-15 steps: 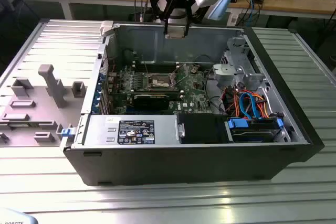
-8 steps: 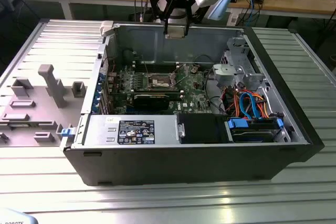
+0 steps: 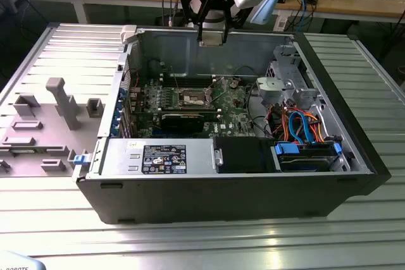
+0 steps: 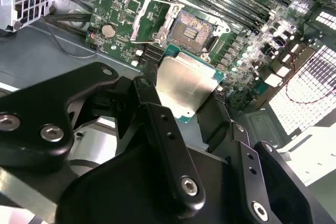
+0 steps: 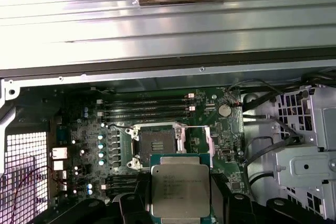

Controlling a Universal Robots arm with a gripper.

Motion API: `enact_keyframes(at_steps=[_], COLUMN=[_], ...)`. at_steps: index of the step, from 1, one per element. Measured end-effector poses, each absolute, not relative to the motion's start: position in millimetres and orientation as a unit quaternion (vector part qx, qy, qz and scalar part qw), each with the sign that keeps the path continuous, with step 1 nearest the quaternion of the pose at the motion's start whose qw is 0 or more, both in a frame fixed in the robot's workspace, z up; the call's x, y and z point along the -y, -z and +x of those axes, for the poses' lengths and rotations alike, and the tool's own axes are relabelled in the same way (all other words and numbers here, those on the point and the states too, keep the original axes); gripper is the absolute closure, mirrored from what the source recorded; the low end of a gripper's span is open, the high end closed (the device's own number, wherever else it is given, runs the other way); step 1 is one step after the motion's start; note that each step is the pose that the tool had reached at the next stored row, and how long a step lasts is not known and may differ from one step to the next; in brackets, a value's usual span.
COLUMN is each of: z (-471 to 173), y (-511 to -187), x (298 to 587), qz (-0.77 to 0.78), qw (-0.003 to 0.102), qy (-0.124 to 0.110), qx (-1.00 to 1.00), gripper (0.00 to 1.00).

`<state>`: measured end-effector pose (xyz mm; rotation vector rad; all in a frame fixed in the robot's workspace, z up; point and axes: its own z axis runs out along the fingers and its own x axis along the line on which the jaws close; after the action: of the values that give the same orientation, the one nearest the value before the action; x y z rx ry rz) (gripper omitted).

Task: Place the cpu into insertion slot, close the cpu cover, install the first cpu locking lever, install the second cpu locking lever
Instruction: 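Place the cpu into insertion slot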

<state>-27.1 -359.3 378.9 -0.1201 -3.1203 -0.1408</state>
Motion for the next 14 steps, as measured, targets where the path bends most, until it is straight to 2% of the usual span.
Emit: enact_keyframes(at_steps=[14], z=[-27.1], y=[-378.6], x=[359.3], qz=[-0.075], qw=[0.006], qy=[0.045], qx=[0.996], gripper=[0.45])
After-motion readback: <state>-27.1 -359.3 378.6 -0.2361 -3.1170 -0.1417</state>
